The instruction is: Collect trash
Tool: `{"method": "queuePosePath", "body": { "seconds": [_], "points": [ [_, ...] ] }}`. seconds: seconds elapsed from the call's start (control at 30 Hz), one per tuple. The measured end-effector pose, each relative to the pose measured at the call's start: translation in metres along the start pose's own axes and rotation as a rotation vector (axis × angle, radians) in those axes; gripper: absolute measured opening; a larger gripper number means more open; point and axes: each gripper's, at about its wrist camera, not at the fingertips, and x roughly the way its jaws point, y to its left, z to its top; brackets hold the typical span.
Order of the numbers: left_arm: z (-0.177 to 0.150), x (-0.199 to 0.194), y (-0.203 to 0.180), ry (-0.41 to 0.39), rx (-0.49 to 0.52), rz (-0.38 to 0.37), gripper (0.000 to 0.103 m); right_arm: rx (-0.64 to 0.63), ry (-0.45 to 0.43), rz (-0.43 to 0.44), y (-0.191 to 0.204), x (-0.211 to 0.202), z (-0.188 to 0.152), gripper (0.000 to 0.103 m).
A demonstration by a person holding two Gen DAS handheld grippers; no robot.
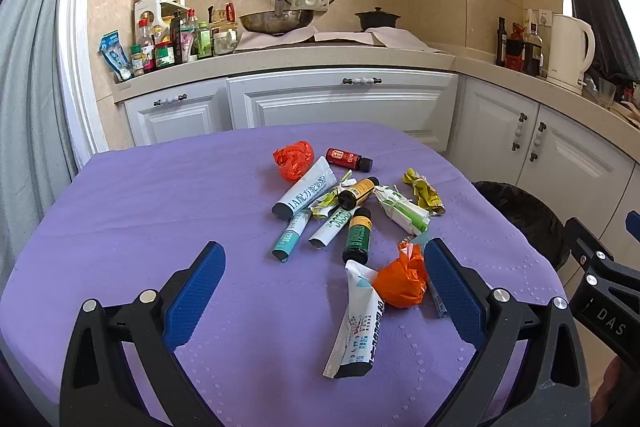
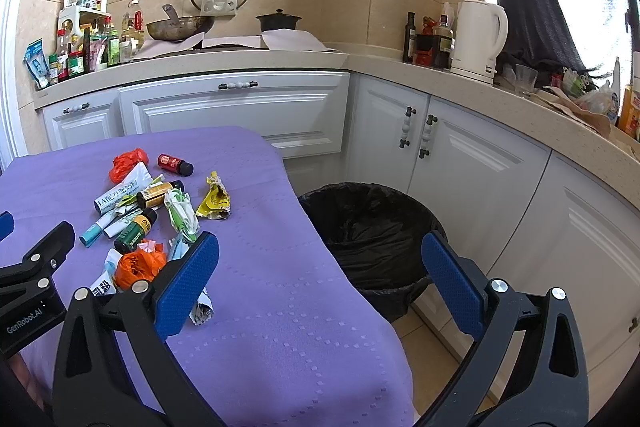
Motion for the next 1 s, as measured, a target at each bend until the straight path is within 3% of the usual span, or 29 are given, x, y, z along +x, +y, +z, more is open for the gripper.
{"method": "queuePosePath", "body": {
  "seconds": [1.0],
  "points": [
    [-0.0007,0.0013,-0.0016,-0.006,0.011,0.003,0.097,0.003,0.000,-0.002,-0.0086,-0.0011,0.0022,0.099]
  ]
}}
